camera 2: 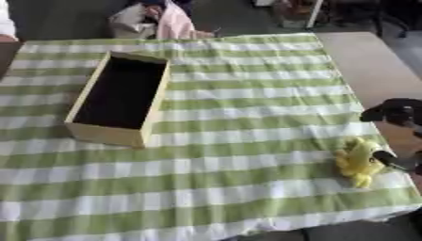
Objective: Pick up objects on the table and place them in the box.
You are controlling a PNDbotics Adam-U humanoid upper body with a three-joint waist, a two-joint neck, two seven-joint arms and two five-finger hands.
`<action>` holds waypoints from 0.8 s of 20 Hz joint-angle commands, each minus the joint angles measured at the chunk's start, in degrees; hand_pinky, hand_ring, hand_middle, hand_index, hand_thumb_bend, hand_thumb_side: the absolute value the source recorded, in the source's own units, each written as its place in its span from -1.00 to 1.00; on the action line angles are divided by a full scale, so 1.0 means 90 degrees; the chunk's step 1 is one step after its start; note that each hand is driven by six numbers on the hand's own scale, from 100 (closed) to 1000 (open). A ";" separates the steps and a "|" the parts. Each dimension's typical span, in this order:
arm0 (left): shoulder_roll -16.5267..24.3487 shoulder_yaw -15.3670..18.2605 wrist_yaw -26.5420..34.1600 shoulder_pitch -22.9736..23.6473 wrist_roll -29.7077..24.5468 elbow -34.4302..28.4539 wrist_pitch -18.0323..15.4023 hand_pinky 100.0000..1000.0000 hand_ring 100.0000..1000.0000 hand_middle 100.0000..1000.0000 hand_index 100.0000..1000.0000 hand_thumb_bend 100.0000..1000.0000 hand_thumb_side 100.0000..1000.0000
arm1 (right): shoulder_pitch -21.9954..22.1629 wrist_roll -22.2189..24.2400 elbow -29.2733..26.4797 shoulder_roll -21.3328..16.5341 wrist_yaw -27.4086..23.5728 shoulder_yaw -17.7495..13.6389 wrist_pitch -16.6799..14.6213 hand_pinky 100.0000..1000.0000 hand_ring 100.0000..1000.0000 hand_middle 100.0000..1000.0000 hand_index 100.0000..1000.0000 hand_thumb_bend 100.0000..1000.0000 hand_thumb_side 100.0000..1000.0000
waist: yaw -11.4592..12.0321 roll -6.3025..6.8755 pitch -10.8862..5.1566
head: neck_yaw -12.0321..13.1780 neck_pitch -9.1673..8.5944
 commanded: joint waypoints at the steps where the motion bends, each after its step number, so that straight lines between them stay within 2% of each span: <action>1: 0.0186 0.0044 -0.0031 -0.0046 0.0012 -0.0120 0.0007 -0.16 0.78 0.55 0.34 -1.00 0.40 | -0.0029 0.0048 0.0024 -0.0274 -0.0048 -0.0013 -0.0034 1.00 0.87 0.82 0.99 -0.74 0.62 | -0.0018 -0.0015 -0.0100 | 0.0039 0.0075; 9: 0.0183 0.0027 -0.0026 -0.0039 -0.0012 -0.0120 0.0013 -0.16 0.79 0.56 0.34 -1.00 0.40 | -0.0058 0.0117 0.0161 -0.0242 0.0060 0.0065 -0.0003 1.00 0.87 0.84 1.00 -0.74 0.52 | -0.0003 -0.0013 -0.0098 | 0.0007 0.0039; 12: 0.0175 0.0022 -0.0021 -0.0042 -0.0022 -0.0120 0.0021 -0.16 0.79 0.56 0.34 -1.00 0.40 | -0.0068 0.0107 0.0225 -0.0205 0.0044 0.0070 0.0058 1.00 0.88 0.85 1.00 -0.80 0.24 | 0.0005 -0.0010 -0.0093 | -0.0007 0.0019; 16: 0.0165 0.0013 -0.0014 -0.0055 -0.0035 -0.0120 0.0021 -0.16 0.79 0.56 0.34 -1.00 0.40 | -0.0060 0.0119 0.0326 -0.0162 0.0071 0.0115 0.0125 1.00 0.87 0.85 1.00 -0.85 0.19 | 0.0029 -0.0005 -0.0083 | -0.0040 -0.0014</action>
